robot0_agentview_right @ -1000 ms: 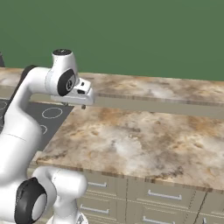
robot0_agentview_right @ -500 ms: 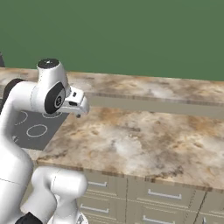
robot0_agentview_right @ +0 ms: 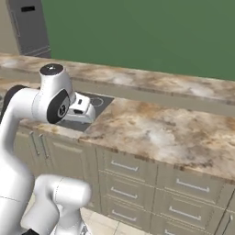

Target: Navigate to the fridge.

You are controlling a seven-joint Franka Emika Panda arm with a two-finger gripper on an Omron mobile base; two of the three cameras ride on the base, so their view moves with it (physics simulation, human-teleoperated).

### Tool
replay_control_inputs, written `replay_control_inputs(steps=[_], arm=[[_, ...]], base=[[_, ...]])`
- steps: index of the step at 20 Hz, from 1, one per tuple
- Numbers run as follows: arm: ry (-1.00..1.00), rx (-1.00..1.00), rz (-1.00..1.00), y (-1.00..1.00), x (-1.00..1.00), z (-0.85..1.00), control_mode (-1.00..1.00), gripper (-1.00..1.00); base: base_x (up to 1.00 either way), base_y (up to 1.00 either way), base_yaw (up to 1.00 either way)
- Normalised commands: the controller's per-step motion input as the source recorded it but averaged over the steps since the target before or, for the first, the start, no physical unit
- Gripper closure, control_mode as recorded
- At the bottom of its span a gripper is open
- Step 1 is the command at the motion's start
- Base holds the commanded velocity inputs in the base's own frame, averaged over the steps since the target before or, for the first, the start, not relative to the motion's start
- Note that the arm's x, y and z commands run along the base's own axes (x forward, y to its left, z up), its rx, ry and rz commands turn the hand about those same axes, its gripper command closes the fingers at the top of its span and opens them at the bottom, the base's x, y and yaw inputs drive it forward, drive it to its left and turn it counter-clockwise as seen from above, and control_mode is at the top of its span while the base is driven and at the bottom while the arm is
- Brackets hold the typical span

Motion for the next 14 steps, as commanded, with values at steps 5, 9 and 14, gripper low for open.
replay_control_inputs(steps=[5,9,14], arm=[[0.0,0.0,0.0,0.0,0.0,0.0,1.0,-1.0],[0.0,0.0,0.0,0.0,0.0,0.0,1.0,-1.0],[0.0,0.0,0.0,0.0,0.0,0.0,1.0,-1.0]], base=[[-0.23,0.1,0.7],[0.0,0.05,0.72],[0.0,0.1,0.71]])
